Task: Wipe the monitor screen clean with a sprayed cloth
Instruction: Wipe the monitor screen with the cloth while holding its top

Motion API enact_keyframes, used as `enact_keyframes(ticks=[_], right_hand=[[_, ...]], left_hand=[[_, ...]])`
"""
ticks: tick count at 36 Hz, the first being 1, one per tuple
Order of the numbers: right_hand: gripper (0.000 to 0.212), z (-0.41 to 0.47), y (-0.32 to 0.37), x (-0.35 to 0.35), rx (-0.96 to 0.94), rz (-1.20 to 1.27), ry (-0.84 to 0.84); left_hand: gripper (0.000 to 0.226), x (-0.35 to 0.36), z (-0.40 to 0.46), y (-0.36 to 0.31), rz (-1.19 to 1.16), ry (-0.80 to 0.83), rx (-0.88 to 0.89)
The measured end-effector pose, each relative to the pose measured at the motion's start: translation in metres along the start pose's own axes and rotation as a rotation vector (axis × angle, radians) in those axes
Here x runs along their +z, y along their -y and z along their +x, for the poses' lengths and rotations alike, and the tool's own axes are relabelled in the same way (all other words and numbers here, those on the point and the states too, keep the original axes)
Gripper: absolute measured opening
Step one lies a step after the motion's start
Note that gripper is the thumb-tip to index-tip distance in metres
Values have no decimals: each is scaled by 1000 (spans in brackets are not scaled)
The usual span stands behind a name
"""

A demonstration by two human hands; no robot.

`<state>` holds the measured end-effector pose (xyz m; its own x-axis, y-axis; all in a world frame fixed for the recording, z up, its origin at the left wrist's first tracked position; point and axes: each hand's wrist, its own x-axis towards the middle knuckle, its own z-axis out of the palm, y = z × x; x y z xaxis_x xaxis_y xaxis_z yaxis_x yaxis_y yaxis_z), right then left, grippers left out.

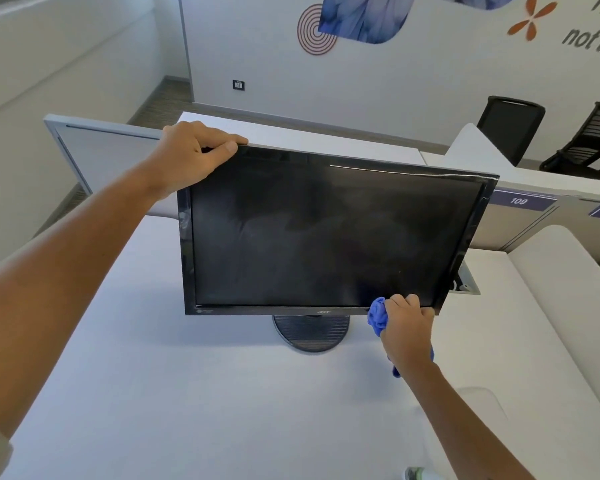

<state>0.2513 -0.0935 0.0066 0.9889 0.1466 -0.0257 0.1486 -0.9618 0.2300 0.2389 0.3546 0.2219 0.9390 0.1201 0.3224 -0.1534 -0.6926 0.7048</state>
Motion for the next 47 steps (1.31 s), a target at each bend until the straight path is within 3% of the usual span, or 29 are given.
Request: enact_keyframes(ticks=[18,39,47], right_hand=[[32,-34,127,-30,-149,162,-9],[11,-59,245,-60,-310,325,33],[17,-63,271,-59,-397,194,23]], left_hand=[[25,8,0,-18,83,-121,-177],[22,7,-3,-18,99,-142,-214],[24,3,-7,-9,82,-122,-214]])
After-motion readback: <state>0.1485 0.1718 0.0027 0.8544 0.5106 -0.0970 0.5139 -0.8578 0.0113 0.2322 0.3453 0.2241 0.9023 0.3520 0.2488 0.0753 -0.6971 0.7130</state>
